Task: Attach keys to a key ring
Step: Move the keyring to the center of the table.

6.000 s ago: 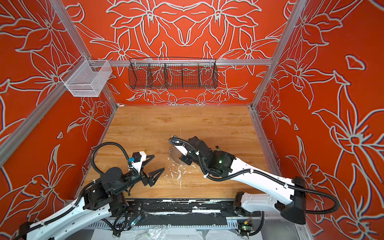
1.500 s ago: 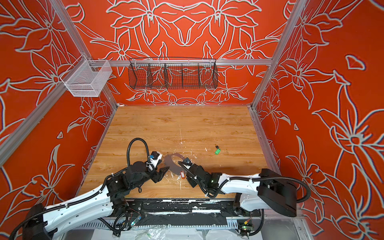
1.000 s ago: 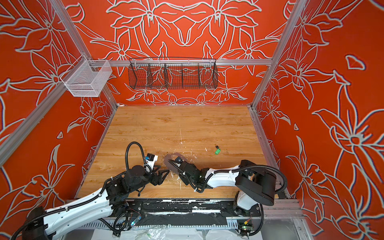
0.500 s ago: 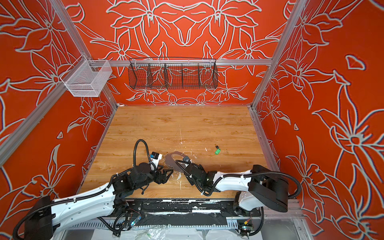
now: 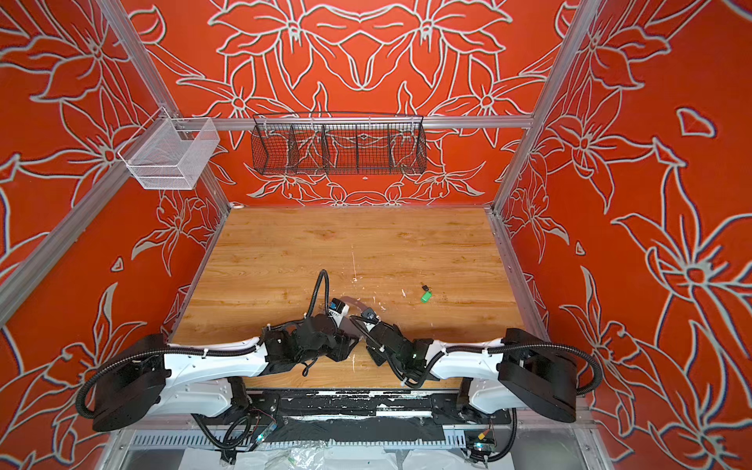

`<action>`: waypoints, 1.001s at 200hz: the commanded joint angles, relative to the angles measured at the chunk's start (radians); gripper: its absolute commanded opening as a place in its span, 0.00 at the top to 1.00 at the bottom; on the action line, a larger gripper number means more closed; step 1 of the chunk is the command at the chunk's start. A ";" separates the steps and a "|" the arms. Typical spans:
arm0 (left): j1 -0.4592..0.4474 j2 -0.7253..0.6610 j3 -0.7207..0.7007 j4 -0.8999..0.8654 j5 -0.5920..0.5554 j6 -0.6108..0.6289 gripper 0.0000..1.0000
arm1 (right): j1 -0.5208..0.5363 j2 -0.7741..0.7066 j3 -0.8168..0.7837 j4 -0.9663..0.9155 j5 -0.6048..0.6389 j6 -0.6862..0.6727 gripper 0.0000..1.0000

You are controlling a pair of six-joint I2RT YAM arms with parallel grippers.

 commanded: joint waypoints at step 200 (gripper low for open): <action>-0.005 0.135 0.050 0.068 -0.035 -0.016 0.55 | 0.003 0.103 0.000 0.026 -0.044 0.013 0.95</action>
